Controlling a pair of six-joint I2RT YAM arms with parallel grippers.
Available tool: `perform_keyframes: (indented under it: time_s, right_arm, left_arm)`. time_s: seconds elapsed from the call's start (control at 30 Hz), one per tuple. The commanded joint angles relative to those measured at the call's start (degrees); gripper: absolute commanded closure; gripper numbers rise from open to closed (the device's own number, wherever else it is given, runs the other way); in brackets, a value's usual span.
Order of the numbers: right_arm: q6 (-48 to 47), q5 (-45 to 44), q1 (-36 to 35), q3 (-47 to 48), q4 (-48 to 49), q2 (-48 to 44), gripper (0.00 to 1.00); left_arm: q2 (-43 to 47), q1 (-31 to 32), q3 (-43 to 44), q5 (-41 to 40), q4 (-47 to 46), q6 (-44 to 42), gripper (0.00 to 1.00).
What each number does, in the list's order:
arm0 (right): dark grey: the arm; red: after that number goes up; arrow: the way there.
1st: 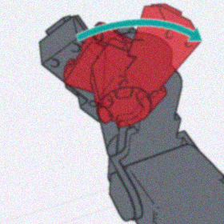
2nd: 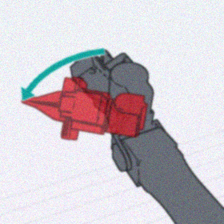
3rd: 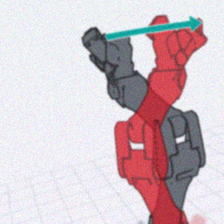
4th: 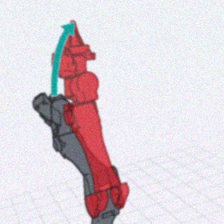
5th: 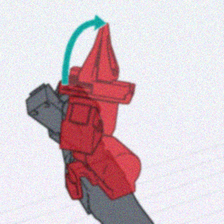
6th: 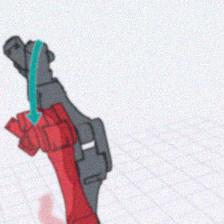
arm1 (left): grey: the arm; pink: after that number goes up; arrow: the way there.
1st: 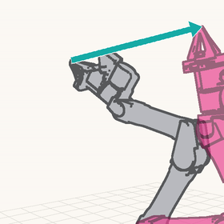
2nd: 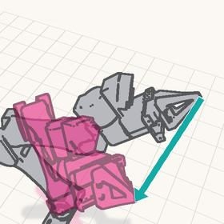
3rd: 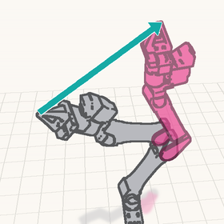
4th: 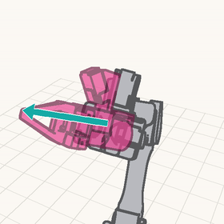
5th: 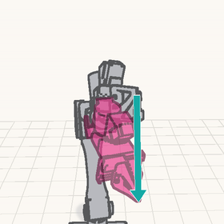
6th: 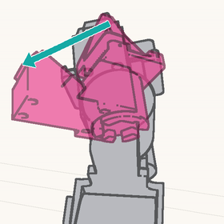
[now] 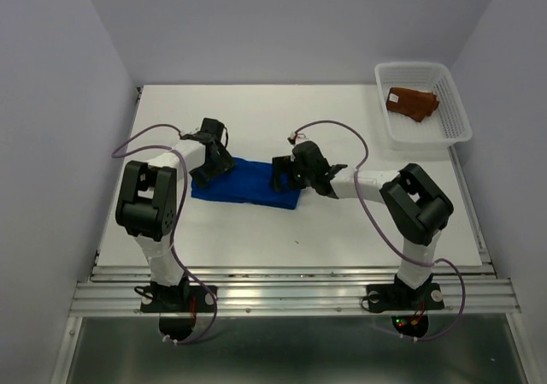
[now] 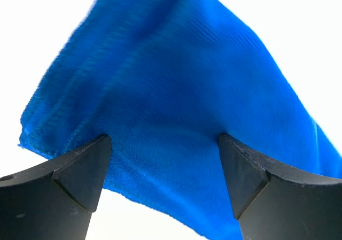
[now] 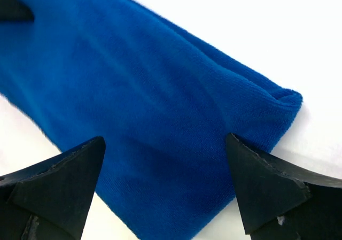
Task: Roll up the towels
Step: Fold the towel, then roll the towel
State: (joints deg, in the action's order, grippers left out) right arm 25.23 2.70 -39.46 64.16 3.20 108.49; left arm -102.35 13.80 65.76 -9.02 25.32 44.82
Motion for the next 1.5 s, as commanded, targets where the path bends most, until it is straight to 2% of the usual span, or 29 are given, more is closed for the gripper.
perform_keyframes:
  time_s: [0.0,0.13,0.23,0.3,0.4,0.5,0.67,0.77,0.97,1.07,1.1,1.13,1.23,1.3,1.33,1.37,1.43,1.47]
  right_arm:
    - [5.25,-2.43,-5.26,-9.91,2.14,-4.24,0.0]
    - [10.96,-11.11,-16.05,-15.64,1.82,-7.32,0.0]
    - [17.11,-17.26,-20.03,-15.82,0.15,-7.76,0.0]
    - [22.02,-26.02,-24.86,-13.72,-4.57,-7.42,0.0]
    - [22.31,-32.82,-30.75,-8.02,-8.54,-5.84,0.0]
    - [20.31,-33.81,-33.83,-3.01,-9.71,-3.72,0.0]
    - [16.78,-32.67,-34.98,1.05,-9.71,-2.84,0.0]
    - [11.87,-31.53,-35.5,1.93,-8.3,-4.42,0.0]
    - [0.62,-26.88,-35.51,-0.61,-4.88,-14.43,0.0]
    - [-14.55,-19.51,-35.51,-6.14,1.53,-20.41,0.0]
    - [-25.13,-15.66,-35.51,-9.11,3.02,-21.9,0.0]
    - [-30.19,-14.75,-35.51,-10.71,3.56,-24.79,0.0]
    - [-44.42,-11.33,-35.51,-15.45,4.35,-28.5,0.0]
    - [-50.95,-9.56,-35.51,-18.0,4.18,-30.7,0.0]
    - [-52.55,-9.03,-35.51,-18.63,4.01,-31.4,0.0]
    - [-55.53,-8.77,-35.51,-19.33,3.83,-31.67,0.0]
    - [-57.91,-6.4,-34.81,-20.39,2.69,-31.93,0.0]
    - [-58.8,-5.69,-34.8,-20.74,1.73,-32.02,0.0]
  left_arm:
    - [-4.95,0.69,5.07,0.4,-1.5,-2.8,0.08]
    - [-9.78,3.94,11.92,3.47,-3.34,-7.36,0.09]
    - [-14.09,6.67,17.1,5.06,-3.35,-11.58,0.09]
    - [-17.86,7.99,21.66,5.94,-2.04,-14.21,0.09]
    - [-22.35,9.31,28.43,4.37,1.03,-17.12,0.09]
    - [-24.56,10.1,33.36,0.77,3.32,-21.15,0.09]
    - [-23.69,10.54,35.49,-2.67,3.59,-26.71,0.09]
    - [-22.37,10.54,36.98,-4.96,4.82,-27.41,0.09]
    - [-20.62,10.63,41.64,-8.03,8.69,-25.66,0.08]
    - [-19.13,10.54,45.07,-8.39,11.15,-24.78,0.07]
    - [-17.55,10.46,45.77,-8.47,12.11,-24.08,0.07]
    - [-16.49,10.46,46.3,-8.74,12.73,-23.38,0.03]
    - [-10.63,10.19,44.91,-10.75,15.1,-20.66,0.01]
    - [-3.44,9.67,38.77,-12.85,16.24,-14.43,0.01]
    - [-0.6,9.4,31.09,-13.04,15.9,-10.06,0.01]
    - [6.04,9.31,26.49,-12.17,15.03,-7.93,0.01]
    - [12.93,9.4,16.21,-10.33,11.09,-4.49,0.01]
    - [16.35,9.4,6.33,-9.36,10.28,-1.08,0.01]
